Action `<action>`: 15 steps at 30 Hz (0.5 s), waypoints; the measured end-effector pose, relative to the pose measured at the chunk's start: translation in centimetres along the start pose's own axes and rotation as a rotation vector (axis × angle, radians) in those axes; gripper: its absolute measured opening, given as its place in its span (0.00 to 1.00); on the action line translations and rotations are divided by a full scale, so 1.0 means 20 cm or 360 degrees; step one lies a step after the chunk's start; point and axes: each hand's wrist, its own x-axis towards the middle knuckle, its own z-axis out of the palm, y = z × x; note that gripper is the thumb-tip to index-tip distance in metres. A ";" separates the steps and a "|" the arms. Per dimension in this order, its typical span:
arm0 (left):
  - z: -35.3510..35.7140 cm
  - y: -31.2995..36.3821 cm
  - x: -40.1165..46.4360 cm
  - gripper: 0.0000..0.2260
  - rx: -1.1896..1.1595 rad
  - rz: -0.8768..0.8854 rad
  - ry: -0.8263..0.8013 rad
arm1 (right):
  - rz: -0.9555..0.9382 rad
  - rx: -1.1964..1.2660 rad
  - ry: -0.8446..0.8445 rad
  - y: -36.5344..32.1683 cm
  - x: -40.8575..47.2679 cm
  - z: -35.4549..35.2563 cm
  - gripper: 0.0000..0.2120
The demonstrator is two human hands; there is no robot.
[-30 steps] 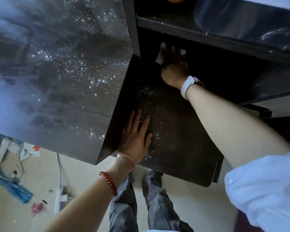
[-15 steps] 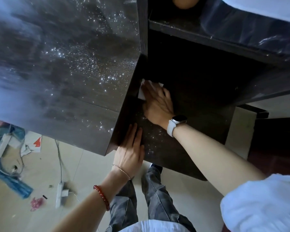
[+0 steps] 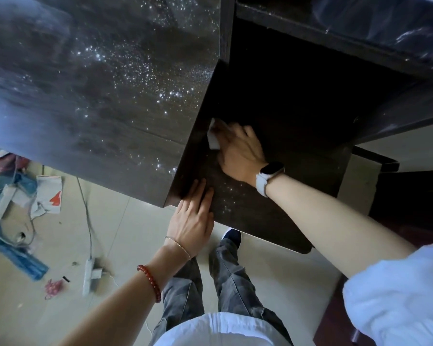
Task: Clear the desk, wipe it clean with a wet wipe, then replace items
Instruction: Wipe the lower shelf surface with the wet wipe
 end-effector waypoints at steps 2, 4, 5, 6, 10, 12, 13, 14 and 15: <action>-0.01 0.00 0.00 0.22 0.0061 -0.0007 -0.0036 | 0.0143 -0.0052 0.0034 0.01 0.08 -0.05 0.27; -0.01 0.01 0.00 0.22 0.0080 -0.0012 -0.0062 | 0.0167 -0.0100 0.0003 0.03 0.11 -0.06 0.27; -0.01 0.01 0.01 0.22 0.0080 -0.0014 -0.0073 | 0.0154 -0.0098 -0.0012 0.03 0.10 -0.06 0.27; -0.02 0.01 0.01 0.22 0.0083 -0.0012 -0.0080 | 0.0146 -0.0076 -0.0013 0.03 0.10 -0.06 0.27; -0.02 -0.01 -0.03 0.21 0.0030 0.0016 -0.0059 | 0.0054 0.0068 0.0008 -0.01 0.05 0.02 0.27; -0.03 -0.03 -0.07 0.20 -0.0016 0.0031 -0.0034 | -0.0144 0.0058 0.0036 -0.05 -0.04 0.08 0.28; -0.04 -0.05 -0.10 0.19 -0.0033 0.0029 -0.0020 | -0.0262 0.0042 0.0053 -0.08 -0.11 0.12 0.28; -0.05 -0.06 -0.13 0.19 -0.0045 0.0009 -0.0006 | -0.0376 0.0033 0.0042 -0.11 -0.19 0.17 0.27; -0.06 -0.08 -0.15 0.19 -0.0058 -0.0033 0.0004 | -0.0474 0.0041 0.0008 -0.15 -0.27 0.20 0.27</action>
